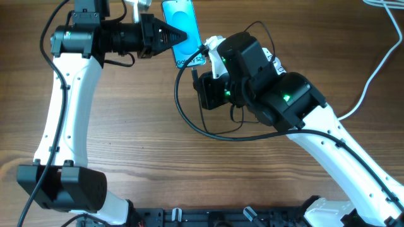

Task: Plug charger to phone and switch on socket
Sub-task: 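Push the USB-C plug up into the phone's bottom port with the right gripper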

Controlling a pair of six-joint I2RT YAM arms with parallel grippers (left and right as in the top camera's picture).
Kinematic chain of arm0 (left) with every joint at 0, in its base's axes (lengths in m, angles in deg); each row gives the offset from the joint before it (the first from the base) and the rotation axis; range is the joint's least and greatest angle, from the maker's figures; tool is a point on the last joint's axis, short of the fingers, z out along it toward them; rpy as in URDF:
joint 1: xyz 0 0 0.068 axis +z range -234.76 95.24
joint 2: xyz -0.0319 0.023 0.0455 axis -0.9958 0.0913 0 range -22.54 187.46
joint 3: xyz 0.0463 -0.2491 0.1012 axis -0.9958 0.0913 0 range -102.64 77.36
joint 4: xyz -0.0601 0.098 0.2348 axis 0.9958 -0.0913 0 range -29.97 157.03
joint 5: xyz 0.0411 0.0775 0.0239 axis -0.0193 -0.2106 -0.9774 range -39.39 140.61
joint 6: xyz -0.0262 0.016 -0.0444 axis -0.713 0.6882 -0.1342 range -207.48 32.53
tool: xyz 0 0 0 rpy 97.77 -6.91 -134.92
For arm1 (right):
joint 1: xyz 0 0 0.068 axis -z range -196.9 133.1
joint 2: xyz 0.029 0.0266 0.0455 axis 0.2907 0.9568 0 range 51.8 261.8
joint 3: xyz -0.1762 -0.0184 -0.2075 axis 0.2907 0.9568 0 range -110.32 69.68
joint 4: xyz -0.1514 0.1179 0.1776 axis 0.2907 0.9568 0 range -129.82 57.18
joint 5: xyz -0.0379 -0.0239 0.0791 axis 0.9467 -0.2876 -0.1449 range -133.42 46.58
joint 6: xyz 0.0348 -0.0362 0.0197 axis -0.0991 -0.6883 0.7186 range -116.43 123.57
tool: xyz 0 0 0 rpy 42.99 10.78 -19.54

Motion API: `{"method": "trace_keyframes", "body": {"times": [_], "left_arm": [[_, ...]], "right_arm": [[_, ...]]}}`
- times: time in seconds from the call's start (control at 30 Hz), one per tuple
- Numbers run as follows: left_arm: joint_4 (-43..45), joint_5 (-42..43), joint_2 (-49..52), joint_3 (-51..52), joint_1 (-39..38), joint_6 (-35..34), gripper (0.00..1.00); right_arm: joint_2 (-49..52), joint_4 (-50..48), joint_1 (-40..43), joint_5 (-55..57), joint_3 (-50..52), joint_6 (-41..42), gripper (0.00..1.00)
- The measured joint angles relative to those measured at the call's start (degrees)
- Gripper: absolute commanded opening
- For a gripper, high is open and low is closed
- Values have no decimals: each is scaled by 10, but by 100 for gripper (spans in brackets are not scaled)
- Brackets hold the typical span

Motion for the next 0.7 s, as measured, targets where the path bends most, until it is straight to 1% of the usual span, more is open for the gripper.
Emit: {"method": "trace_keyframes", "body": {"times": [0.7], "left_arm": [[0,7,0,0,0,2,4]], "right_arm": [[0,-7,0,-7,0,0,5]]}}
